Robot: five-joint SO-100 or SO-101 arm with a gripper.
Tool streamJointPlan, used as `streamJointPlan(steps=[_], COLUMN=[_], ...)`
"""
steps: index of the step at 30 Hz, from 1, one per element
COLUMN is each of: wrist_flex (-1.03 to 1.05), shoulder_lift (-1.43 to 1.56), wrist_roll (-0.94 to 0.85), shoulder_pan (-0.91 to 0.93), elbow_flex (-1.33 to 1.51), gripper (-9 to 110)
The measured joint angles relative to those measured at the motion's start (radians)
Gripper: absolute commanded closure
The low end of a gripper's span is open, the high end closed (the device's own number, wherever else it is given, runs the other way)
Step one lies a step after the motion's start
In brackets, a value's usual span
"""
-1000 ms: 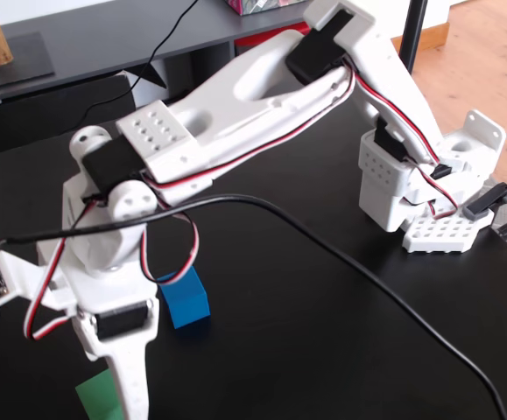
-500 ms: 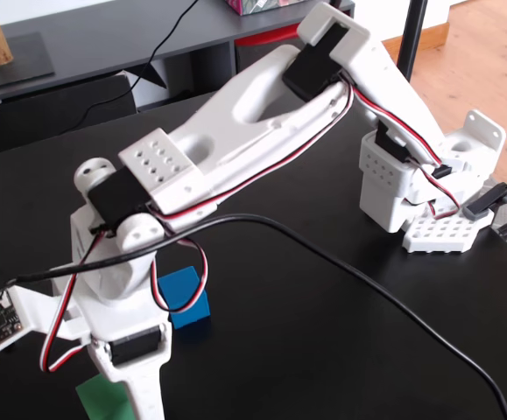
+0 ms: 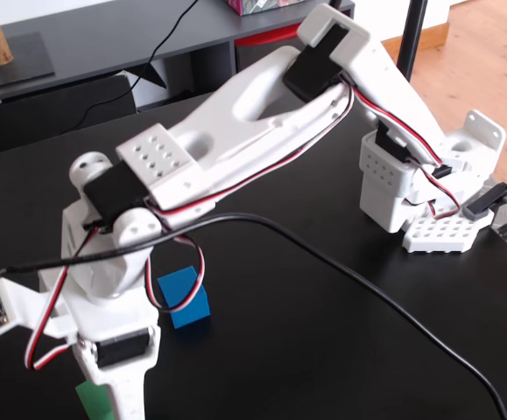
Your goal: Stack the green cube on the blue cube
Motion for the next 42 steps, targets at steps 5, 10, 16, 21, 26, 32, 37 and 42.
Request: streamJointPlan(steps=[5, 10, 16, 21, 26, 32, 37, 42], wrist_flex=[0.006, 0.006, 0.006, 0.006, 0.025, 0.066, 0.091, 0.132], shoulder_lift=[-0.002, -0.002, -0.003, -0.003, -0.003, 0.006, 0.089, 0.210], wrist_roll=[0.000, 0.005, 0.048, 0.058, 0.066, 0.083, 0.086, 0.086], shoulder_pan=[0.000, 0.000, 0.000, 0.000, 0.000, 0.000, -0.003, -0.018], elbow_flex=[0.000, 0.000, -0.003, -0.003, -0.006, -0.012, -0.012, -0.006], gripper=[77, 88, 91, 93, 93, 93, 94, 94])
